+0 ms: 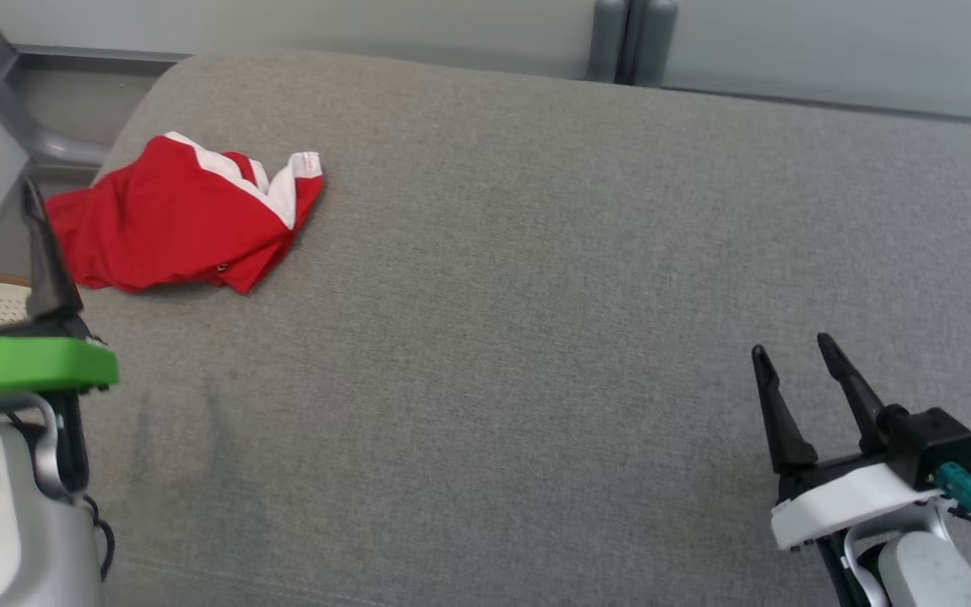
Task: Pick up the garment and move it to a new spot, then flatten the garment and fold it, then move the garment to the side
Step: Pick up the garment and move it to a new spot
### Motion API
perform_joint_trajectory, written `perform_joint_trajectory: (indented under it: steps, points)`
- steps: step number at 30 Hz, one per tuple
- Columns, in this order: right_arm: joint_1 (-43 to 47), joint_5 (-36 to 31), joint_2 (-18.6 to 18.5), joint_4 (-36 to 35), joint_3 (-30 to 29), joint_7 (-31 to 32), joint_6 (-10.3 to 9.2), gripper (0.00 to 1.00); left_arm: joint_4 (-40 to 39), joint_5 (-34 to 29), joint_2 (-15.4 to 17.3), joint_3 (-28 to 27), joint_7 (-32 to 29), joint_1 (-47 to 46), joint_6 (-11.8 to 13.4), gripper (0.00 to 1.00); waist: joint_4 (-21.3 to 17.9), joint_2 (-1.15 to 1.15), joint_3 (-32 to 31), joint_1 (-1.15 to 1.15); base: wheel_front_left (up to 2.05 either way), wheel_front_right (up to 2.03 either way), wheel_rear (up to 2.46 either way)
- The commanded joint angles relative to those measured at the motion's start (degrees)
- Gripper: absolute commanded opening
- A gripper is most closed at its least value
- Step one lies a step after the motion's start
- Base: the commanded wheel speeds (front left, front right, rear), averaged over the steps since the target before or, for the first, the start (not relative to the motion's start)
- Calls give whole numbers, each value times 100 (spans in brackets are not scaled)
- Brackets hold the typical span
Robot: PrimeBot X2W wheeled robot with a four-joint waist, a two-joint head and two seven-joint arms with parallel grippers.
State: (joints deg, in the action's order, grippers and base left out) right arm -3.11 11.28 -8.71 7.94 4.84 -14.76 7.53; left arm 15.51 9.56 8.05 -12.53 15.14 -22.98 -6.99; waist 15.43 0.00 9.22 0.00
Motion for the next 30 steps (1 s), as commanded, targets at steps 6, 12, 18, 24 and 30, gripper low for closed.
perform_joint_trajectory:
  steps: [6,12,18,24,30]
  points:
    - [-295,-57,-215,-300,-249,18,-10,100,660,94,377,-4,-4,-1184,-31,100,-917,0,1162,0,0,0,0]
    - [-405,-104,-293,-547,-495,50,-9,100,1538,207,710,-42,-5,-2071,-38,100,-1155,0,1667,0,0,0,0]
    - [-511,-148,-306,-739,-539,72,-9,100,2609,380,1030,-113,-110,-2578,-37,100,-1328,0,1934,0,0,0,0]
    - [-560,-186,-271,-866,-587,88,-9,100,3733,456,1314,2,-815,-2875,-43,100,-1410,0,2029,0,0,0,0]
    - [-569,-225,-262,-925,-603,117,-9,100,4732,577,1320,113,-1833,-3042,-45,100,-1387,0,2033,0,0,0,0]
